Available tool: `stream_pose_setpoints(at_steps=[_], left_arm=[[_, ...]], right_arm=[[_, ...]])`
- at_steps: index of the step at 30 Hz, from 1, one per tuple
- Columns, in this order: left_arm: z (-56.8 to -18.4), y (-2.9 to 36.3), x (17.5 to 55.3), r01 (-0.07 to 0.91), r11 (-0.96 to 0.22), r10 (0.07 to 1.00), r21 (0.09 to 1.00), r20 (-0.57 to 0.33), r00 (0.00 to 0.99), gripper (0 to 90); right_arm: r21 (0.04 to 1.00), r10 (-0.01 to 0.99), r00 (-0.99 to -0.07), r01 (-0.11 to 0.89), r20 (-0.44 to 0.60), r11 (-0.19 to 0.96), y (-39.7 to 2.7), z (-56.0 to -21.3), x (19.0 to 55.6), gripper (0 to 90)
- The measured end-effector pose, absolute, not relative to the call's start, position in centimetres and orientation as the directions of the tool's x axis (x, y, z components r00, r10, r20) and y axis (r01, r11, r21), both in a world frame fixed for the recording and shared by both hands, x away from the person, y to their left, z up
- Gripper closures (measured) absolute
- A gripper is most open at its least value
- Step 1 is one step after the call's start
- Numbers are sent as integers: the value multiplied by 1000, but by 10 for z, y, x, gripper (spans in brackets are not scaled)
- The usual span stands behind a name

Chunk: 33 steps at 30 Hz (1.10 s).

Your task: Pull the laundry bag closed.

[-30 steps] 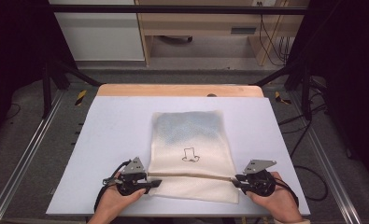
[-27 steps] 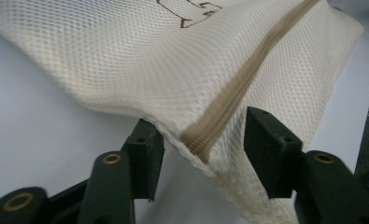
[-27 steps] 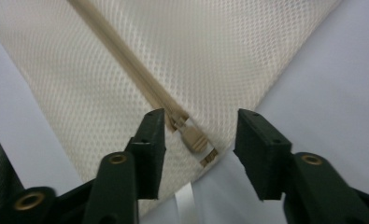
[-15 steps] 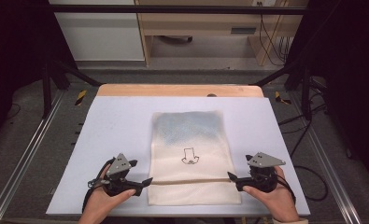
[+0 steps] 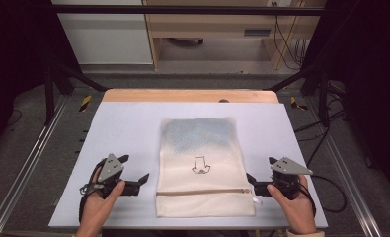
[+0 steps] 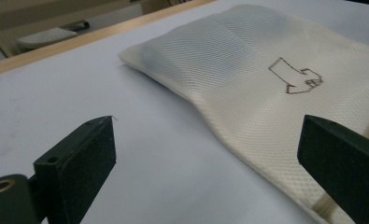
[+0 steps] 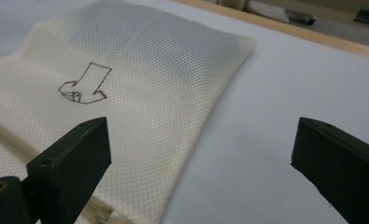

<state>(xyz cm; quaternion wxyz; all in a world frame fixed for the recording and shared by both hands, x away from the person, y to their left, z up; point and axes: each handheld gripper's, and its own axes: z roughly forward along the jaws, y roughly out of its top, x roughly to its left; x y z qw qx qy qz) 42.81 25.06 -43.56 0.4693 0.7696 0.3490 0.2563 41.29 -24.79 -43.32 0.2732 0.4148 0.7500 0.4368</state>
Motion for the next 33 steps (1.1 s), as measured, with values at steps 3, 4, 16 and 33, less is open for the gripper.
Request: stream_pose_setpoints(at_steps=[3, 4, 16, 33], left_arm=[[-434, 265, 432, 296, -287, 805, 911, 62, 590, 45], [-433, 269, 433, 296, -280, 811, 913, 60, 583, 45], [-437, 307, 447, 309, -250, 862, 918, 66, 502, 43], [-456, 330, 472, 360, -239, 891, 902, 56, 451, 40]], right_arm=[[895, 884, -464, 371, -53, 249, -257, -433, 415, 55], [899, 892, -450, 370, -46, 233, -261, -433, 415, 55], [914, 936, -353, 381, 4, 139, -294, -439, 422, 52], [900, 958, -286, 422, 13, 113, -319, -457, 429, 65]])
